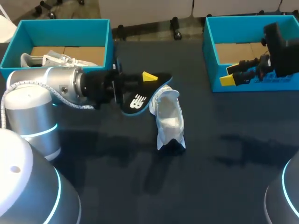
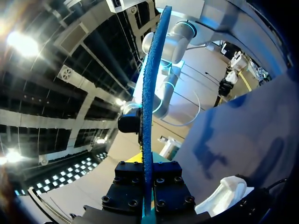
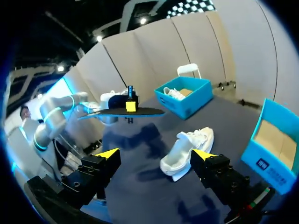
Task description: Take the shoe out of the shoebox, open the shoe tongue, remove and reinsert the insole, then place the shoe into the shoebox
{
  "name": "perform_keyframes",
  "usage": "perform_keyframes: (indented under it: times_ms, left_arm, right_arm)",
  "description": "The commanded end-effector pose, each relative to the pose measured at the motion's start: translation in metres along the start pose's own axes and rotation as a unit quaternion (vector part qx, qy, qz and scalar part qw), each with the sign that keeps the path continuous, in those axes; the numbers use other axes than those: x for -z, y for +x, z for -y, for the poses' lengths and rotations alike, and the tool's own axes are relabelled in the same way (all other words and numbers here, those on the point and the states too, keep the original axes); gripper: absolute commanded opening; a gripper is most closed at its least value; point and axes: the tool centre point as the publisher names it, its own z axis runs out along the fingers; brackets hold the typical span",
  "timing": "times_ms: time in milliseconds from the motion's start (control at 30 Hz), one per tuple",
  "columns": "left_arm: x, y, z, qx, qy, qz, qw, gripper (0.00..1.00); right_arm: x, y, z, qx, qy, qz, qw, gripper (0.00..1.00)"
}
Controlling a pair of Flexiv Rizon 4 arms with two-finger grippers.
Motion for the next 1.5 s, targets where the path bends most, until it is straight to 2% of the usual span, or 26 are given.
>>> perform_keyframes:
  times_ms: [33, 133, 167, 733, 900, 1067, 1333, 1500]
  left_arm:
    - [0.007, 0.002, 0.005, 0.002, -0.003, -0.001, 1.000, 0.00]
    - [0.008, 0.002, 0.006, 0.002, -0.003, -0.001, 1.000, 0.00]
    - [0.007, 0.002, 0.007, 0.002, -0.003, -0.002, 1.000, 0.00]
    - [0.003, 0.006, 0.007, 0.012, 0.009, 0.012, 1.000, 0.00]
    - [0.005, 0.011, 0.009, 0.016, 0.012, 0.014, 1.000, 0.00]
    - [0.010, 0.013, 0.010, 0.026, 0.014, 0.018, 0.999, 0.00]
    - [0.016, 0.018, 0.015, 0.038, 0.017, 0.021, 0.999, 0.00]
    - [0.019, 0.020, 0.018, 0.045, 0.020, 0.025, 0.998, 0.00]
  right_arm:
    - [-0.005, -0.002, 0.010, 0.127, -0.062, 0.030, 0.990, 1.00]
    - [-0.009, -0.002, 0.008, 0.205, -0.071, 0.010, 0.976, 1.00]
    - [-0.012, -0.005, 0.008, 0.203, -0.060, 0.013, 0.977, 1.00]
    - [-0.012, -0.005, 0.008, 0.203, -0.060, 0.013, 0.977, 1.00]
    - [-0.021, -0.022, 0.022, 0.235, -0.033, 0.038, 0.971, 1.00]
    - [-0.023, -0.032, 0.028, 0.260, 0.013, 0.060, 0.964, 1.00]
    - [-0.034, -0.051, 0.046, 0.257, 0.077, 0.059, 0.961, 1.00]
    - [-0.039, -0.060, 0.056, 0.260, 0.100, 0.059, 0.959, 1.00]
